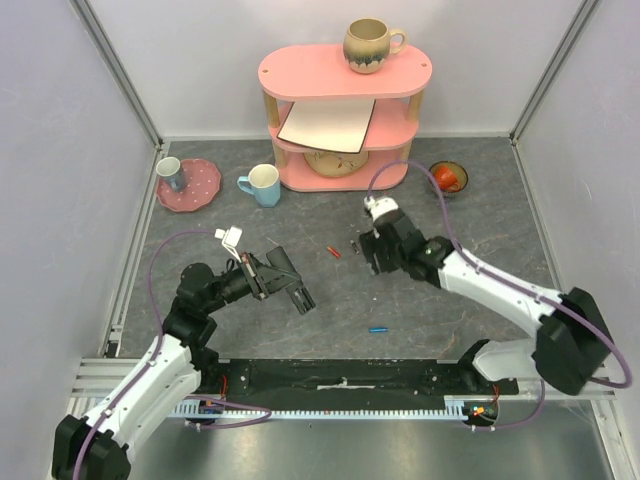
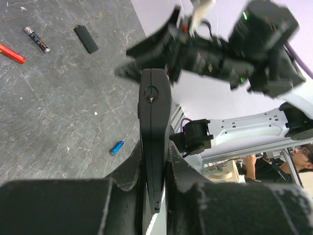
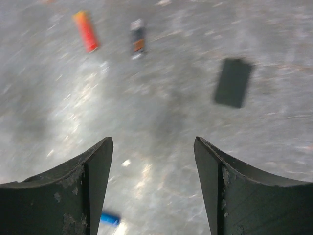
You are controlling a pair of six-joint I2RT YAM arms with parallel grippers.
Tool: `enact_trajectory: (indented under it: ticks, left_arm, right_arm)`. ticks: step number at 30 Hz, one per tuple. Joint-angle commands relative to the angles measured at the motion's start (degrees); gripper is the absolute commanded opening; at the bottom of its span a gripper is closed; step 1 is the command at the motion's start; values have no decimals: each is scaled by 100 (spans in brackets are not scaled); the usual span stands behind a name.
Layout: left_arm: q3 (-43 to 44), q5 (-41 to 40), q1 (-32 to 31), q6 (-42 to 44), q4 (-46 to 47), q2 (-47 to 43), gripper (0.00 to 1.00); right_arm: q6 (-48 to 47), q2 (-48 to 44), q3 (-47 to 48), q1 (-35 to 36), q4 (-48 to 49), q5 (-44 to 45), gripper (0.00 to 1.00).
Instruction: Load the batteries into the remote control
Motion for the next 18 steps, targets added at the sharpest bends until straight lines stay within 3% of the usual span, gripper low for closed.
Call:
enact_trajectory:
  ticks: [1,7,12,18]
  left_arm:
    - [248,-132,44,261,-75,-1,2]
    - [3,-526,35,138,-163,-150,2]
    - [-77,-598,44,164,-163,-177,2]
    - [-95,-457,35,199,-190,-177,2]
  right_arm:
    - [572,-527,-734,931,-401,37,75]
    - [2319,-1090,-1579,1853,-190,467,81]
    - [2963,-794,-1606,2618,-243,1003,87]
    - [3570,-310,-1518,3217,-330,1319,86]
